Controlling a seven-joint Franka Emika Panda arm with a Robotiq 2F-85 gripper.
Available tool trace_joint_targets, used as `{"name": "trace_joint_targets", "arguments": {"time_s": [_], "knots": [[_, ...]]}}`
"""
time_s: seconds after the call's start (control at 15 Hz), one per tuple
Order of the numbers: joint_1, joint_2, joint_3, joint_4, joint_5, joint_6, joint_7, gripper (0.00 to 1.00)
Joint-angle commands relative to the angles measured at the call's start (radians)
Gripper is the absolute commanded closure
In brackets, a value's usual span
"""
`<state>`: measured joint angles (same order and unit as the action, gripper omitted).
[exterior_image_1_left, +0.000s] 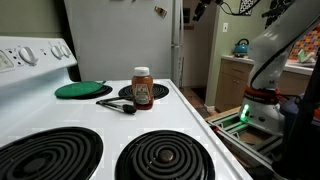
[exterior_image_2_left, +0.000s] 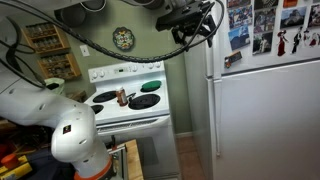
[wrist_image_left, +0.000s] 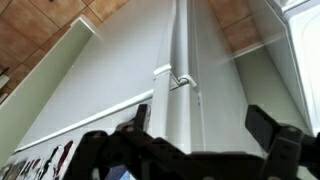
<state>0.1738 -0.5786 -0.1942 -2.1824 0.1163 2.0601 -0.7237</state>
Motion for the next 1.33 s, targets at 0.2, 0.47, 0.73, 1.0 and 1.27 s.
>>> {"name": "trace_joint_targets", "arguments": {"time_s": [0.2,0.47,0.73,1.0,1.27], "knots": [[-0.005,0.041,0.014,0.007,0.085,0.137,0.020,0.00],[-0.003,0.060,0.025,-0.001,0.105,0.216,0.050,0.00],[-0.006,0.083,0.031,-0.005,0.107,0.292,0.073,0.00],[0.004,0.106,0.030,-0.004,0.132,0.352,0.116,0.00],[-0.011,0.130,0.045,-0.003,0.119,0.396,0.177,0.00]]}}
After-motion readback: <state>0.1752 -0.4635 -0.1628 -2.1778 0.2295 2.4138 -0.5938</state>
